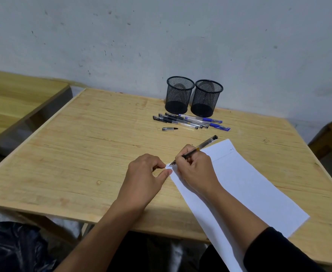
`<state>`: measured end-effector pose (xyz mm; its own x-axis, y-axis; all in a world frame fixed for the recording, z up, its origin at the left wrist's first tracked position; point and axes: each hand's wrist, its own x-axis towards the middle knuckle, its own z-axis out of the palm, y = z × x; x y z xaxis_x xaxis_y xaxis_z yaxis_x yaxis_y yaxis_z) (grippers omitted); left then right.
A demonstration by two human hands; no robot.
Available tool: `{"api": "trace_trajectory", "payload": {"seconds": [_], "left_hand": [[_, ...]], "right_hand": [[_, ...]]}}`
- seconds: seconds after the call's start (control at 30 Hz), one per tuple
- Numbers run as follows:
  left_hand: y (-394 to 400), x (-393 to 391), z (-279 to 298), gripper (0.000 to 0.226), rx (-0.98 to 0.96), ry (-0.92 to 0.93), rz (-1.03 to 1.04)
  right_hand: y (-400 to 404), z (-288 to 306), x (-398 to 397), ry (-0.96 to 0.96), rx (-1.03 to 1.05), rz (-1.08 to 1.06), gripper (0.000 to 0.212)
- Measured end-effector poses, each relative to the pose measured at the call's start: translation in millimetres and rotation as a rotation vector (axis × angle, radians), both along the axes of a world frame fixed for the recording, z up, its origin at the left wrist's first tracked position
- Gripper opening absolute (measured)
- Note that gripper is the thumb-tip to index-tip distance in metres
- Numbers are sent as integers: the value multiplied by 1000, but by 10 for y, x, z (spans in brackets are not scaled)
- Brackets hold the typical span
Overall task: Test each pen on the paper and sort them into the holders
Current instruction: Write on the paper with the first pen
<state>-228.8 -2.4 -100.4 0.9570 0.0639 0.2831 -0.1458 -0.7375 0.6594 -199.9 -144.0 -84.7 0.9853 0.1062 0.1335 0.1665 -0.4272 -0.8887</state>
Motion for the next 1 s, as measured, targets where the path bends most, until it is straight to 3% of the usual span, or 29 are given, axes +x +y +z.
{"api": "trace_trajectory", "payload": {"seconds": [1.0], "left_hand": [[-10, 1, -6, 19, -10, 1, 18]], "right_hand": [[-10, -14, 6, -3, 12, -118, 15]]}}
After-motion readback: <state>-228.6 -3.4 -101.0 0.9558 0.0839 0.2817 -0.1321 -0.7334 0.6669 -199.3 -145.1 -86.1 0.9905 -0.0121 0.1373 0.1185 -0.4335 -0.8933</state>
